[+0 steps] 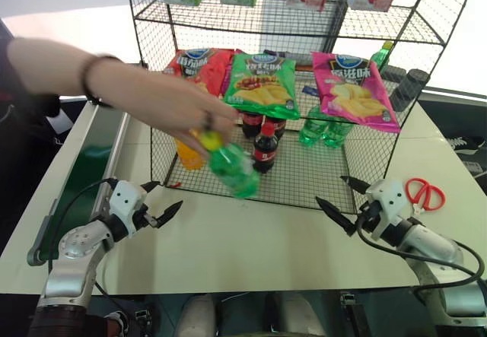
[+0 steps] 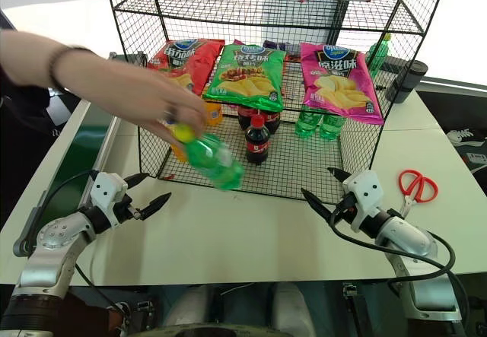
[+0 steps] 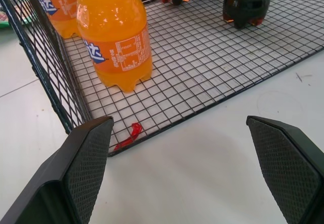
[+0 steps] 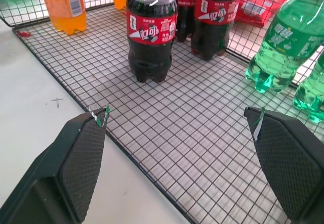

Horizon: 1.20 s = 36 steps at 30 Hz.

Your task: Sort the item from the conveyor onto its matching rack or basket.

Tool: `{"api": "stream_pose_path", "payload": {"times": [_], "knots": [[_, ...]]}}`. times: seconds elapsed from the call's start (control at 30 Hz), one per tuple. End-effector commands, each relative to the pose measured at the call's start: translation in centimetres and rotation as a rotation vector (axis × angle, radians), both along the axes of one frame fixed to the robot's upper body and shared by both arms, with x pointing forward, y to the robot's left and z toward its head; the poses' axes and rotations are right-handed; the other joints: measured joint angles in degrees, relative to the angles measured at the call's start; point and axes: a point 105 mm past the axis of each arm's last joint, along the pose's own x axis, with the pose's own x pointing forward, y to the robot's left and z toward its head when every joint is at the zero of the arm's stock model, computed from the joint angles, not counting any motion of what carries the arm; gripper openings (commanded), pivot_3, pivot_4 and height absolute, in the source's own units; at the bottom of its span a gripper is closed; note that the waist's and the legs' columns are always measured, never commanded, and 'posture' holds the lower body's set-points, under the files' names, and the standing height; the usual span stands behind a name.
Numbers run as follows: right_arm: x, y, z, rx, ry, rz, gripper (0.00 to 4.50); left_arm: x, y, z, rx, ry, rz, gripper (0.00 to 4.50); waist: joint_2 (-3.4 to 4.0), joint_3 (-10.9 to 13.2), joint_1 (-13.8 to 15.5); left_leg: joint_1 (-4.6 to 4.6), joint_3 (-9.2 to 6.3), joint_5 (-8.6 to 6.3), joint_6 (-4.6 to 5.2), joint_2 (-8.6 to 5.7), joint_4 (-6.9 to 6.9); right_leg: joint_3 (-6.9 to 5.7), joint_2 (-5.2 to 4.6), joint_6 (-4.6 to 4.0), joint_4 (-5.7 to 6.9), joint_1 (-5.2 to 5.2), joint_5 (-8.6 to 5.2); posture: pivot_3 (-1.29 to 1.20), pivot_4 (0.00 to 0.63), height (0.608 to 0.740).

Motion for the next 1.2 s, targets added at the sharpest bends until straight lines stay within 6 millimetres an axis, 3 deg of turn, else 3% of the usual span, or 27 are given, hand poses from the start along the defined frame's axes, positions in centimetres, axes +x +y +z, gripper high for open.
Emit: {"api": "stream_pose_path", "payload": {"times": [0.03, 0.57, 0.67, 0.97, 1.2], "knots": [[0.1, 0.3, 0.9, -0.005, -0.038, 0.012, 4.45, 0.3, -0.3, 1.4, 0.004, -0.056, -0.006, 4.5, 0.0, 0.0, 0.0, 0.0, 0.0, 0.0, 0.0, 0.0, 0.0, 0.0, 0.0, 0.0, 0.0, 0.0, 0.0, 0.0, 0.15, 0.74], [0.9, 0.8, 1.2, -0.004, -0.048, 0.024, 4.45, 0.3, -0.2, 2.8, -0.034, -0.087, 0.022, 4.5, 0.01, 0.0, -0.04, -0.01, 0.0, 0.0, 0.0, -0.02, -0.01, 0.0, -0.04, -0.01, -0.02, -0.01, 0.0, 0.0, 0.15, 0.74], [1.1, 1.1, 1.2, 0.001, -0.051, 0.029, 4.45, 0.5, 0.4, 3.9, -0.081, -0.116, 0.05, 4.5, 0.0, 0.0, -0.04, -0.02, 0.0, 0.0, 0.0, -0.02, -0.02, 0.0, -0.05, -0.01, -0.04, -0.01, 0.0, 0.0, 0.15, 0.74], [1.1, 2.4, 1.4, 0.023, -0.062, 0.073, 4.45, 1.2, 5.5, 7.2, -0.278, -0.248, 0.315, 4.5, 0.0, 0.0, -0.03, -0.03, 0.0, 0.0, 0.0, -0.03, -0.02, -0.01, -0.05, 0.01, -0.04, -0.01, 0.0, 0.0, 0.15, 0.74], [0.3, 5.9, 2.3, 0.059, -0.067, 0.217, 4.45, 0.8, 10.3, 7.0, -0.295, -0.296, 0.562, 4.5, -0.02, 0.0, -0.06, -0.01, 0.01, 0.0, 0.0, -0.04, -0.02, -0.03, -0.02, 0.06, -0.04, 0.0, 0.03, 0.0, 0.15, 0.74]]}}
